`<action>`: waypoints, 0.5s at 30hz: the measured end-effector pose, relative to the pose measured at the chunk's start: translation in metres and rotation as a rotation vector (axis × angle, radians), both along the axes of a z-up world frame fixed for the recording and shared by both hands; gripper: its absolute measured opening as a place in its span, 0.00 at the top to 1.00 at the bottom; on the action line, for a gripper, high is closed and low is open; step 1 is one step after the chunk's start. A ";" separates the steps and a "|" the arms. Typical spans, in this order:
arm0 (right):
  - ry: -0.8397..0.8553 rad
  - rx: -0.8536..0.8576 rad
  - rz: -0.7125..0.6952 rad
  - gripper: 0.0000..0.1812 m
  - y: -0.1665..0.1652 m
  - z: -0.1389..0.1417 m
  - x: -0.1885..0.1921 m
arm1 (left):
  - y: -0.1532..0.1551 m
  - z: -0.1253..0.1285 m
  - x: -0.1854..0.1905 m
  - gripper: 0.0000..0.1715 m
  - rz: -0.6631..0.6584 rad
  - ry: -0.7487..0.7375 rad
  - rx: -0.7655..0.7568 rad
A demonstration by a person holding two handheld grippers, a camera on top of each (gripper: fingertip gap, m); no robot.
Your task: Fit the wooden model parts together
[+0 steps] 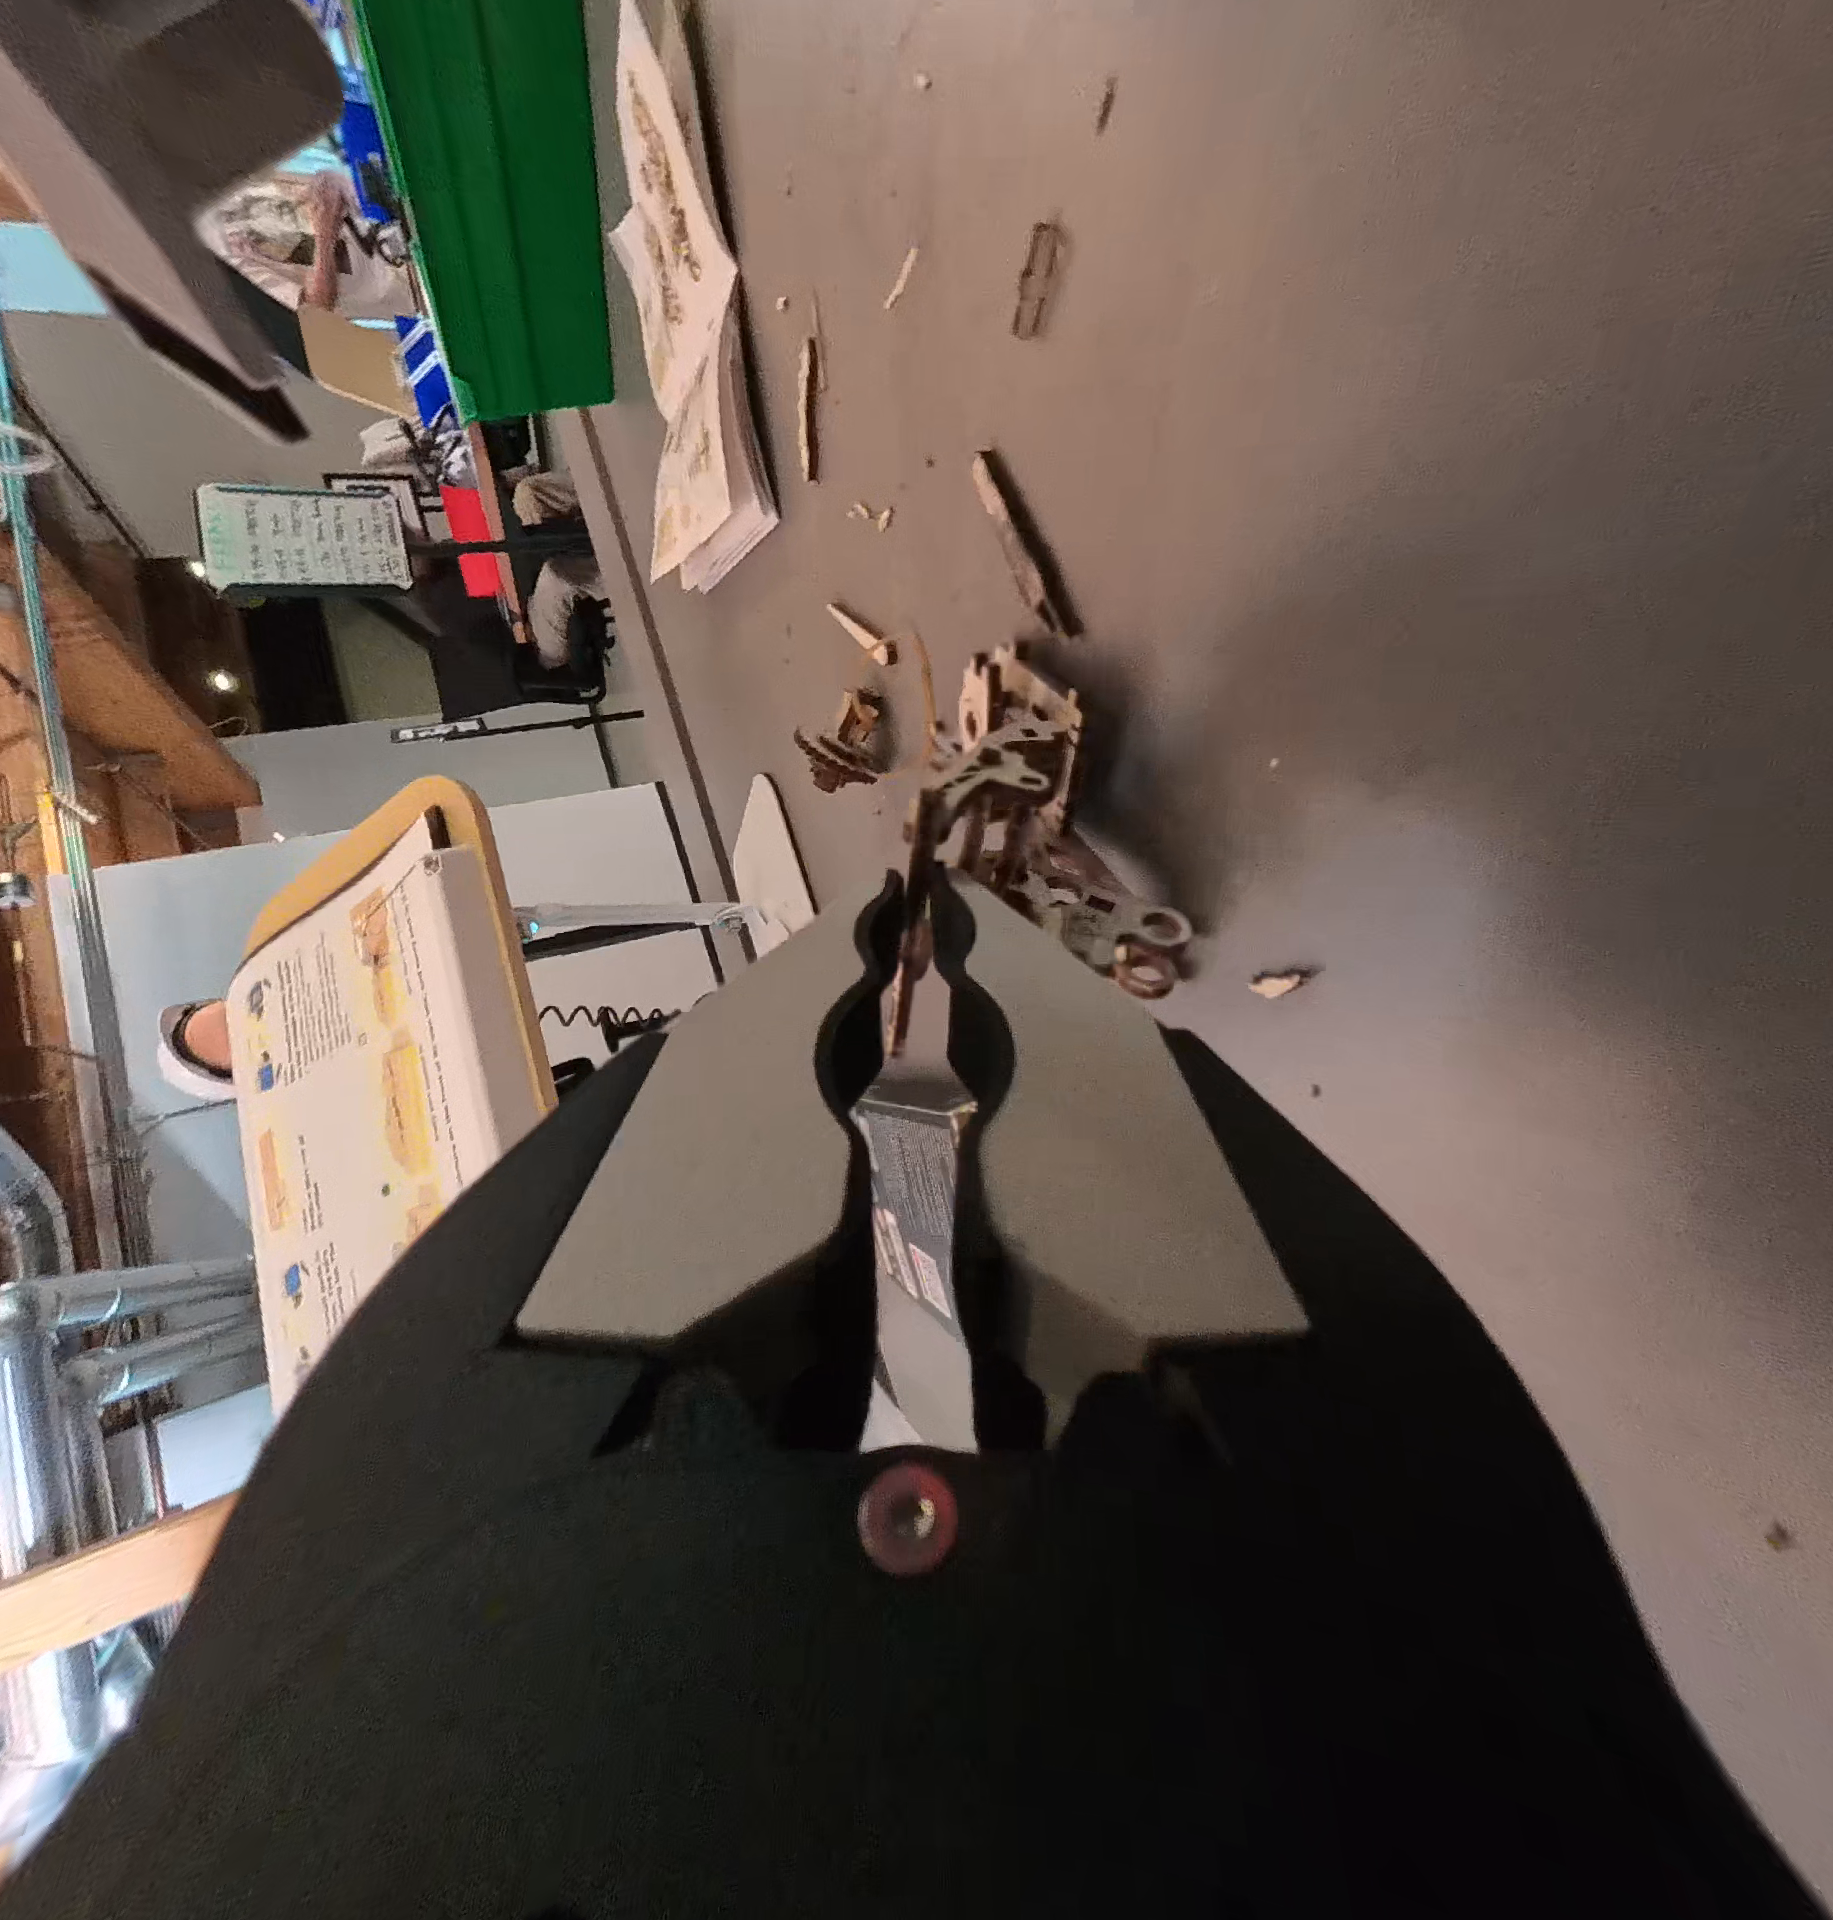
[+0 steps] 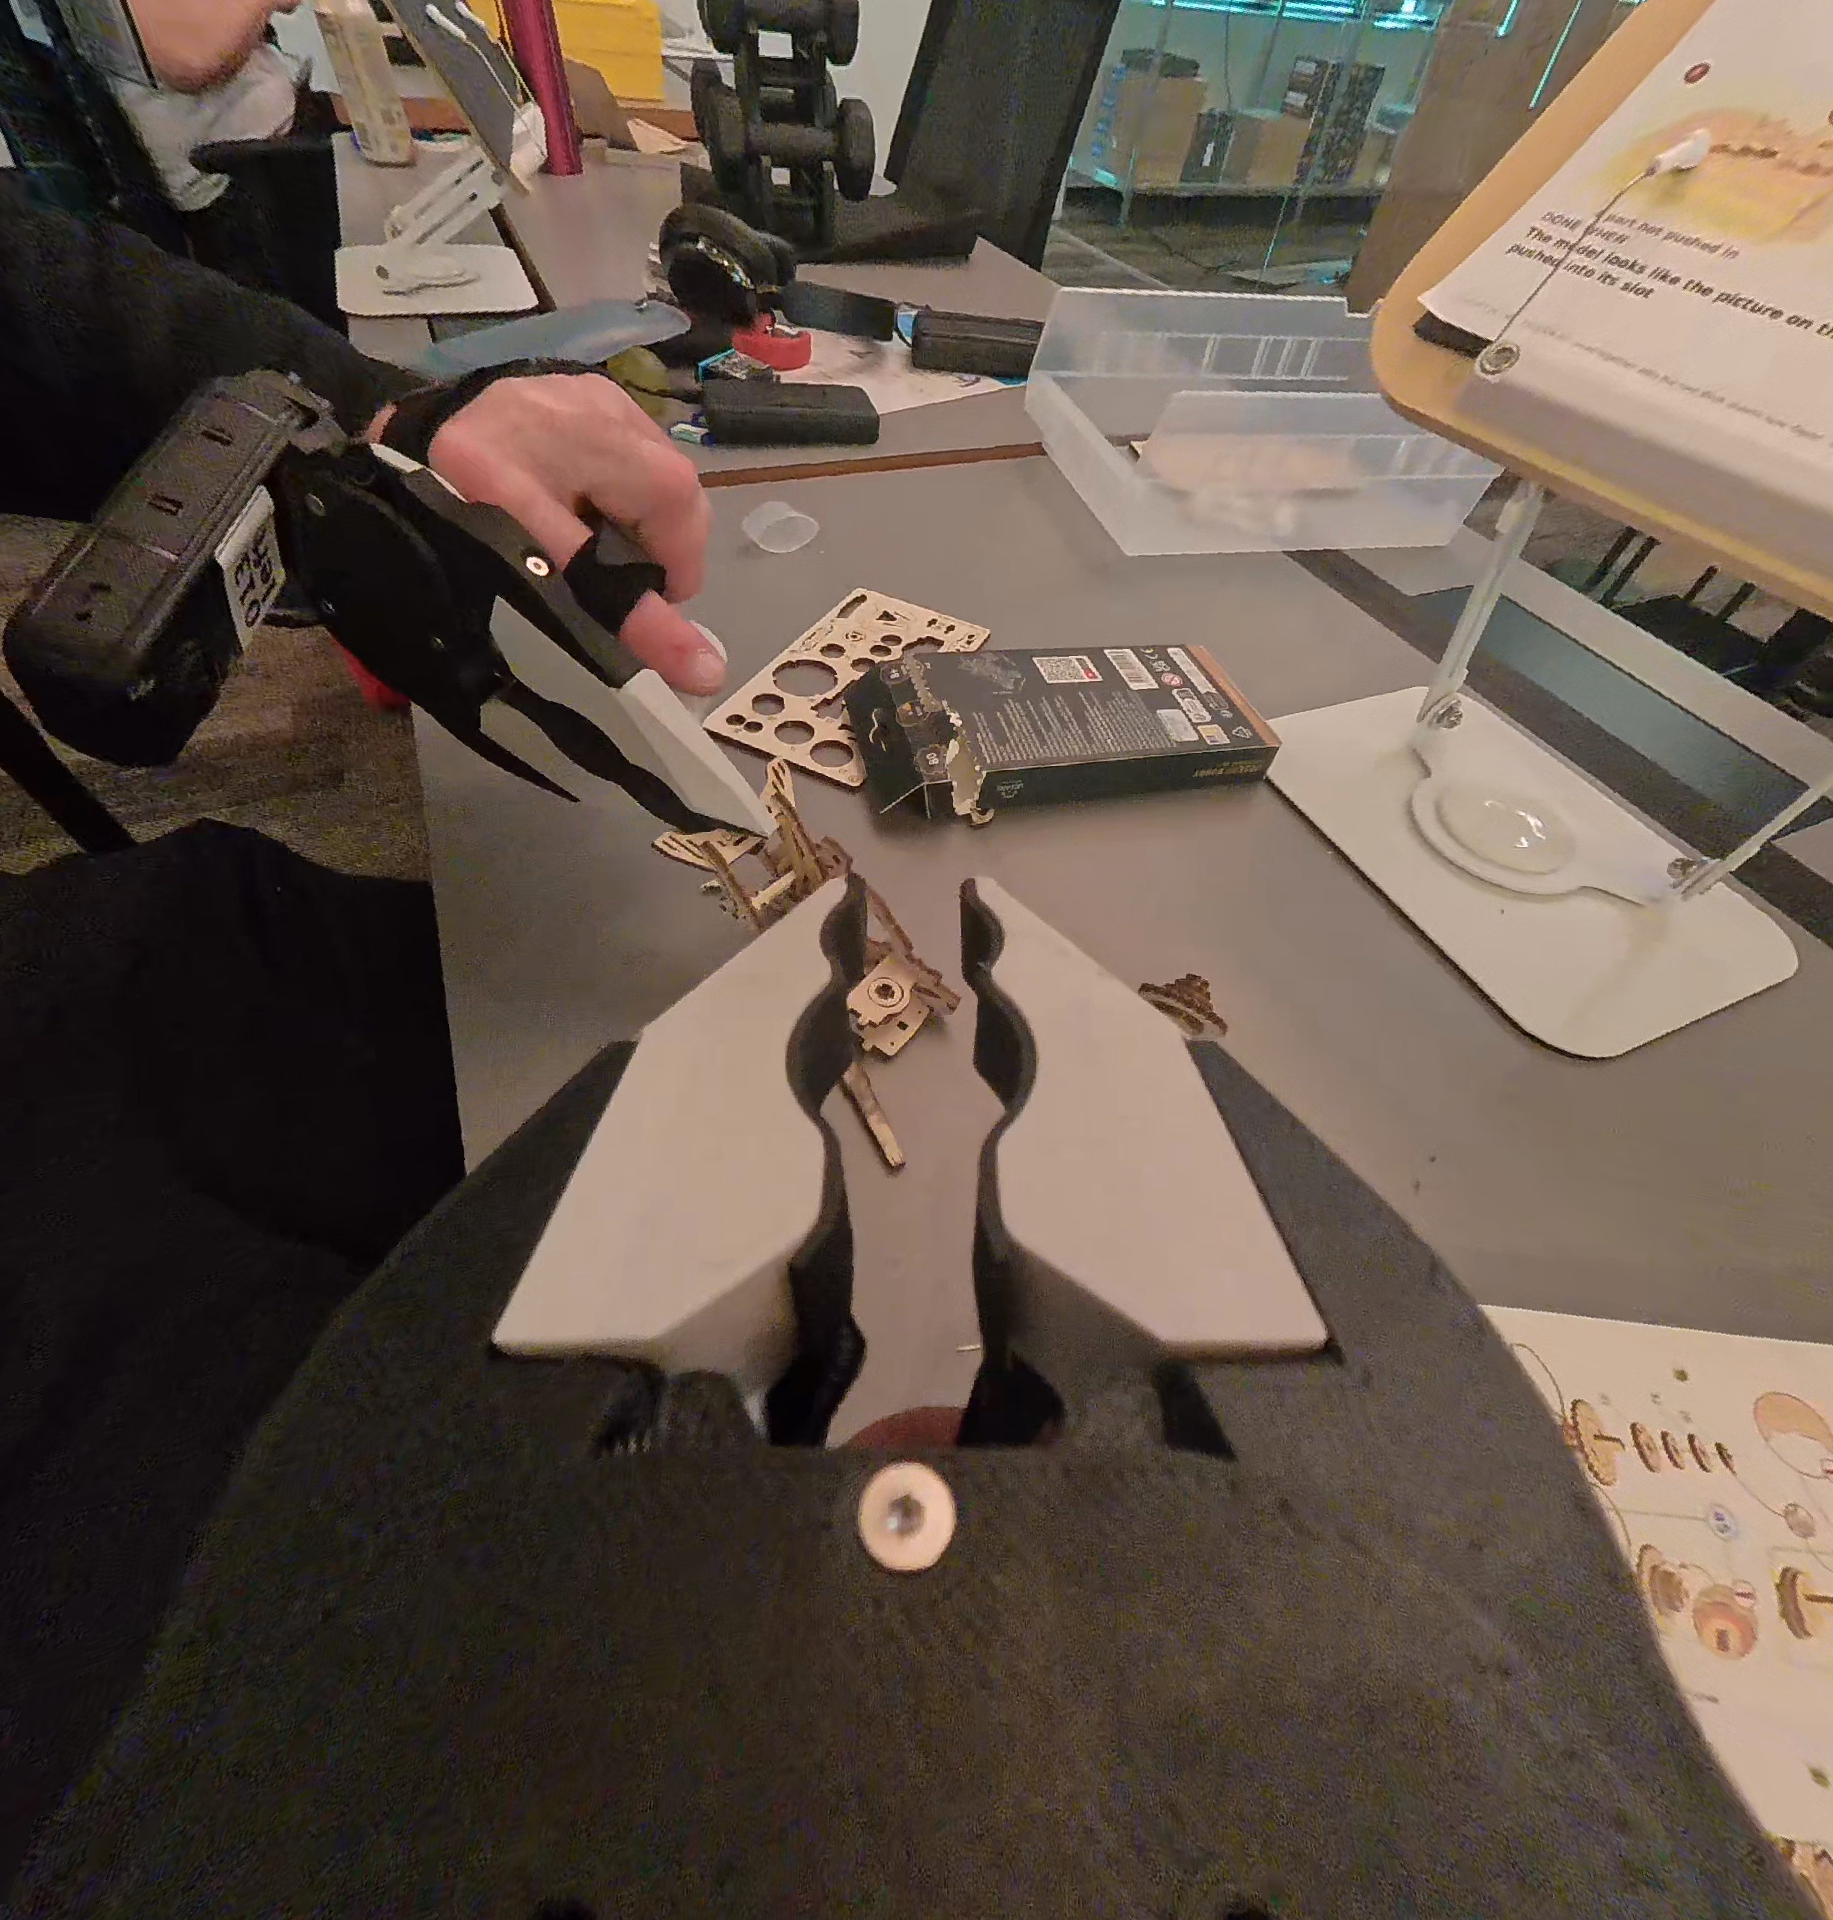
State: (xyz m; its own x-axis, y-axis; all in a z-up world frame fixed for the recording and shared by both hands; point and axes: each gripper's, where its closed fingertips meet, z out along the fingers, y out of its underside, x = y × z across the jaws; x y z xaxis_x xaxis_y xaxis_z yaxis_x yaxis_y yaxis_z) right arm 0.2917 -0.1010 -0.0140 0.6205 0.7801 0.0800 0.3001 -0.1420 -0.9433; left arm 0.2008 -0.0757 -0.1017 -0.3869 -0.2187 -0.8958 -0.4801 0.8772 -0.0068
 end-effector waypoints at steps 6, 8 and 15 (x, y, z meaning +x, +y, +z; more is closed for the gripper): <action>0.000 -0.023 -0.031 0.92 0.008 -0.006 0.009 | 0.009 0.017 0.005 0.99 0.064 -0.145 -0.099; 0.004 -0.025 -0.046 0.92 0.011 -0.006 0.014 | 0.014 0.023 0.004 0.99 0.107 -0.208 -0.208; 0.009 -0.061 -0.107 0.89 0.027 -0.008 0.037 | 0.028 0.044 0.001 1.00 0.193 -0.367 -0.428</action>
